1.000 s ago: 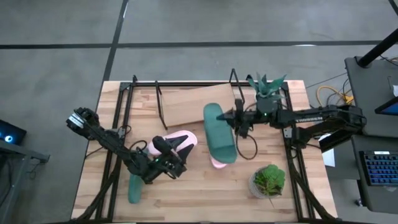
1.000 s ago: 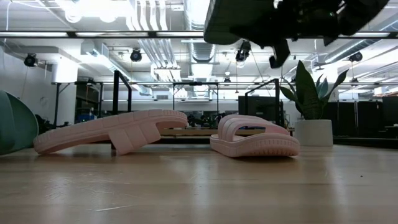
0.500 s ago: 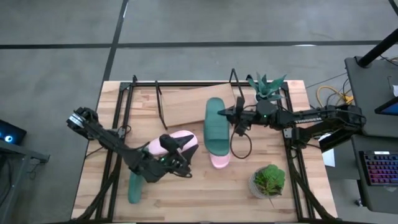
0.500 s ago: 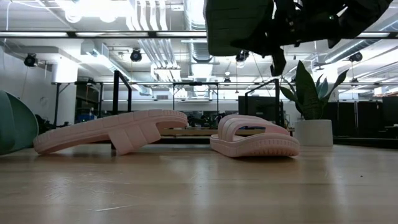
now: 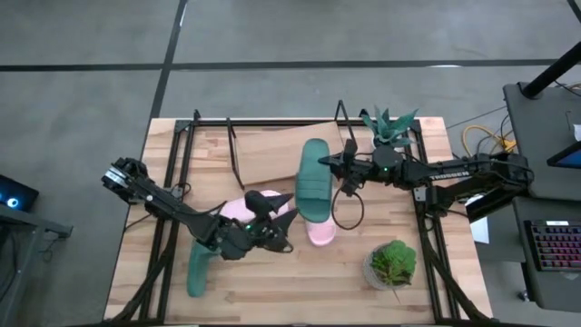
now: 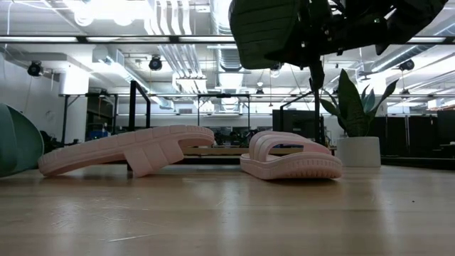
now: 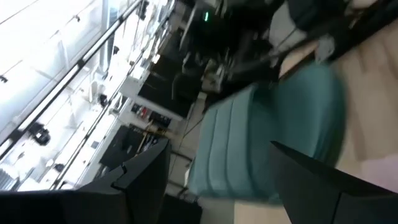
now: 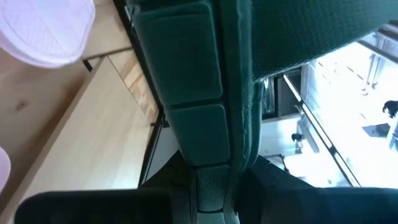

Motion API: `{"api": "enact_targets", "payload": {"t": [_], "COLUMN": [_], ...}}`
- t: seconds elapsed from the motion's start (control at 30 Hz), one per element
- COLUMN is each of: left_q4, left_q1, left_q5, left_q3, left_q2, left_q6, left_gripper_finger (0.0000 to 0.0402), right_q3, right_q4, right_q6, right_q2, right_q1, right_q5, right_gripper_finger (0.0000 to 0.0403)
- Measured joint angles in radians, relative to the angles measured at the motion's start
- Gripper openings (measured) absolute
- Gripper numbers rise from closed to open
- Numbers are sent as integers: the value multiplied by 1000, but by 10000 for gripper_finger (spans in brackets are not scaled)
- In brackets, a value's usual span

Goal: Pick and place slides into the shelf
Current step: Put the top green slide on the shelf

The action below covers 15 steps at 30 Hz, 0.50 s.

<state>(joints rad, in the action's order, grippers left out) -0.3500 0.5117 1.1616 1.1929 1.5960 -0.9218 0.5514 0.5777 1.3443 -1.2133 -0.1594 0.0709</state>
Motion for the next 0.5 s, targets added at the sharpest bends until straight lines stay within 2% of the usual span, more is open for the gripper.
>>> {"api": "enact_targets", "payload": {"t": [0.17, 0.5], "left_q4": [90, 111], "left_q1": [-18, -96], "left_q5": [-8, 0], "left_q3": [46, 79], "left_q2": [39, 63], "left_q6": [7, 24], "left_gripper_finger": [251, 251], "right_q3": [0, 0], "right_q4": [-1, -23], "right_q6": [-6, -16], "right_q2": [0, 0], "right_q1": [-5, -5], "right_q5": [11, 10], "right_gripper_finger": [55, 53]}}
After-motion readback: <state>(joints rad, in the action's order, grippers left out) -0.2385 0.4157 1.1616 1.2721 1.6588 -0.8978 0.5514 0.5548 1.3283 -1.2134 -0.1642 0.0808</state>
